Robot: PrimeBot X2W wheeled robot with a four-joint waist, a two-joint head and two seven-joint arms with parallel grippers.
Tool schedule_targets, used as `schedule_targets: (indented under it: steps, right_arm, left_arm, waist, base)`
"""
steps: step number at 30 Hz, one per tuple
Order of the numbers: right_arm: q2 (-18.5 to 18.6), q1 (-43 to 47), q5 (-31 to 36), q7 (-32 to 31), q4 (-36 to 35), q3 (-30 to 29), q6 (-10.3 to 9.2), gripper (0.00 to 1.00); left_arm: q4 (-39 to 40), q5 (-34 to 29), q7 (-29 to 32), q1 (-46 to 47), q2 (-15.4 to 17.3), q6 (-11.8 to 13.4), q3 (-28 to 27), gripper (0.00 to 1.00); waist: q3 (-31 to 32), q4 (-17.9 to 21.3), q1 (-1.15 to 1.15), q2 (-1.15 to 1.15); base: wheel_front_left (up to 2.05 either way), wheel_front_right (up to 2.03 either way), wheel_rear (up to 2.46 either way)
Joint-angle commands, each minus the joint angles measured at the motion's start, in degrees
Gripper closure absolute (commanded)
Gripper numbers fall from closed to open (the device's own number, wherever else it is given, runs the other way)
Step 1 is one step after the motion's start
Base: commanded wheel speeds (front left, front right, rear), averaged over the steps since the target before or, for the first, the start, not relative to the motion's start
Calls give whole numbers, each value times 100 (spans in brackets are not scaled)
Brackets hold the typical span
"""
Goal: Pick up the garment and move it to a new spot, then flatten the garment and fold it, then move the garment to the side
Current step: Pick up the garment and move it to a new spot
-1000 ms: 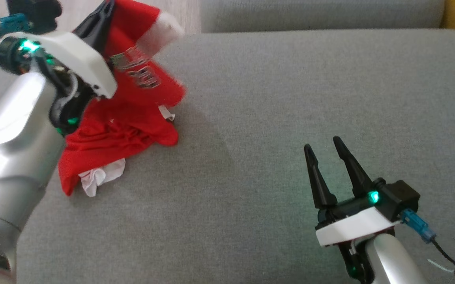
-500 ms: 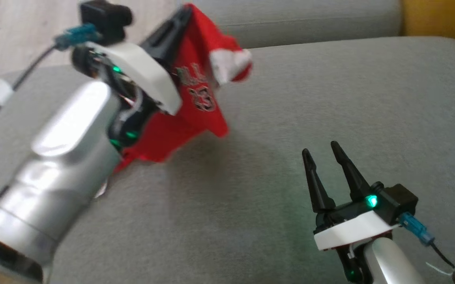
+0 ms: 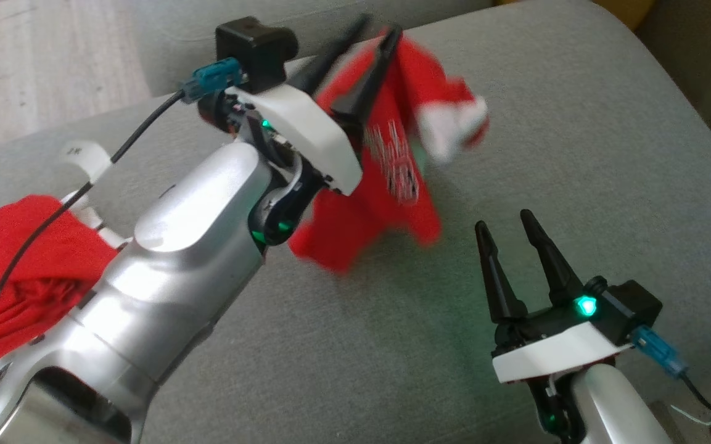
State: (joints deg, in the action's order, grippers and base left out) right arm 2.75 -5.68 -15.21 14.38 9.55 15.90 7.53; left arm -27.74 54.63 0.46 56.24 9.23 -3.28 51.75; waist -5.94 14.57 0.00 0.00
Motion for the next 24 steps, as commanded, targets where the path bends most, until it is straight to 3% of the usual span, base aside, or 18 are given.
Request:
schedule_targets:
  steps: [1,6,10,14,19,24]
  right_arm:
    - [12,-223,-21,62,-211,100,-4,0]
    - [12,-139,50,62,-219,-61,-4,0]
    - [12,-63,222,62,-203,-161,-4,0]
    - [12,-7,378,62,-193,-318,-4,0]
    - [12,147,542,62,-154,-497,-4,0]
    - [12,341,665,62,-78,-506,-4,0]
  left_arm:
    - [29,-36,-99,319,158,25,-217,0]
    - [-335,-89,-418,118,308,-38,-233,0]
    - [-435,-106,-659,-129,527,-170,-203,0]
    - [-422,-181,-1049,-492,817,-145,-247,0]
    - [-143,-373,-1406,-1229,1174,67,-260,0]
    - [379,-530,-1534,-2150,1397,467,-547,0]
  waist:
    - [-8,45,0,0]
    - [100,-206,0,0]
    - [200,-601,0,0]
    - [327,-1017,0,0]
    - [523,-1503,0,0]
    - [644,-1775,0,0]
  base:
    - [0,0,0]
    - [0,0,0]
    - [0,0,0]
    - [0,0,0]
    - [0,0,0]
    - [0,0,0]
